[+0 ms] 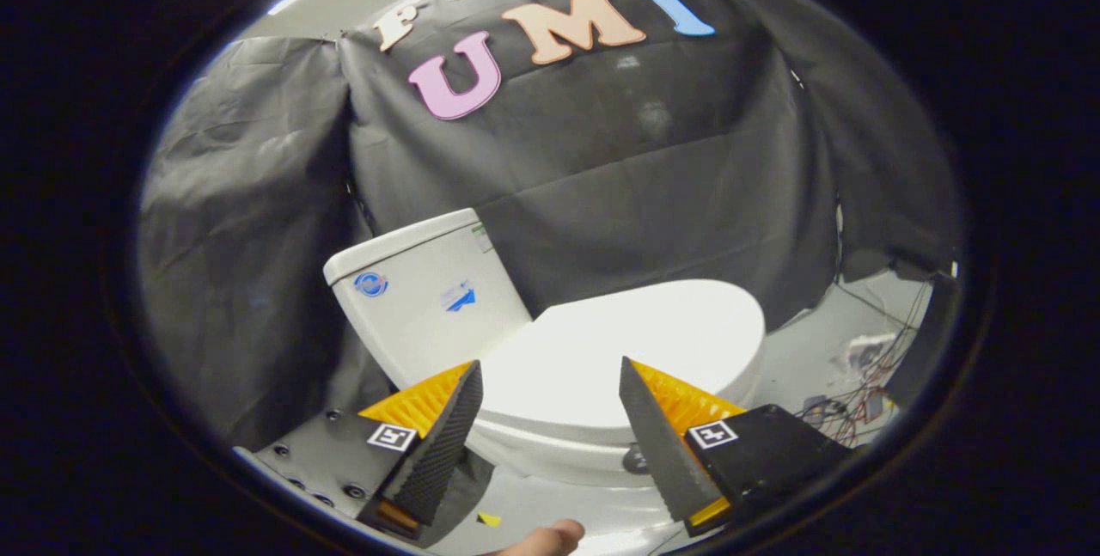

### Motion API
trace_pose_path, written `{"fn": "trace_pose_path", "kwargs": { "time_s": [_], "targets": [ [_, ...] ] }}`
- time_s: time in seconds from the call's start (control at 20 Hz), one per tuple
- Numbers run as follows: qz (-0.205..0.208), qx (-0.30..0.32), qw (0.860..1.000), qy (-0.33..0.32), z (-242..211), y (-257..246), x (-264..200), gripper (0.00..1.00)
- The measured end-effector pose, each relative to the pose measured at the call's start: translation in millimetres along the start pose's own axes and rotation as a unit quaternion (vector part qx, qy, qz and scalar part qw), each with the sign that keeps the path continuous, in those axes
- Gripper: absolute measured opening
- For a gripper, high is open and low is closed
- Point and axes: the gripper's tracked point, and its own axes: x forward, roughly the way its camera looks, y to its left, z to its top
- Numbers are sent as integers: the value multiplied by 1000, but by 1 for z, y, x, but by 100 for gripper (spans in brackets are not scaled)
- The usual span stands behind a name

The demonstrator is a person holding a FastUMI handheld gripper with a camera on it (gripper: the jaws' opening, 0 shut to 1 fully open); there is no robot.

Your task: Open the toilet lid.

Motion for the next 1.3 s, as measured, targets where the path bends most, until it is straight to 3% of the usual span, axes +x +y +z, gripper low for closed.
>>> {"fn": "trace_pose_path", "kwargs": {
  "time_s": [0.2,0.3,0.45,0.75,0.95,1.1,1.25,1.3],
  "targets": [
    [-7,98,995,10,-36,-9,2,99],
    [-30,139,989,32,-57,-24,7,99],
    [-46,232,971,38,-80,-44,16,99],
    [-52,324,945,6,-85,-69,14,93],
    [-93,400,911,-42,-84,-107,-3,97],
    [-112,430,896,-26,-105,-115,-2,97],
    [-100,471,877,-10,-117,-118,13,97],
    [-103,479,872,9,-127,-118,20,87]
  ]
}}
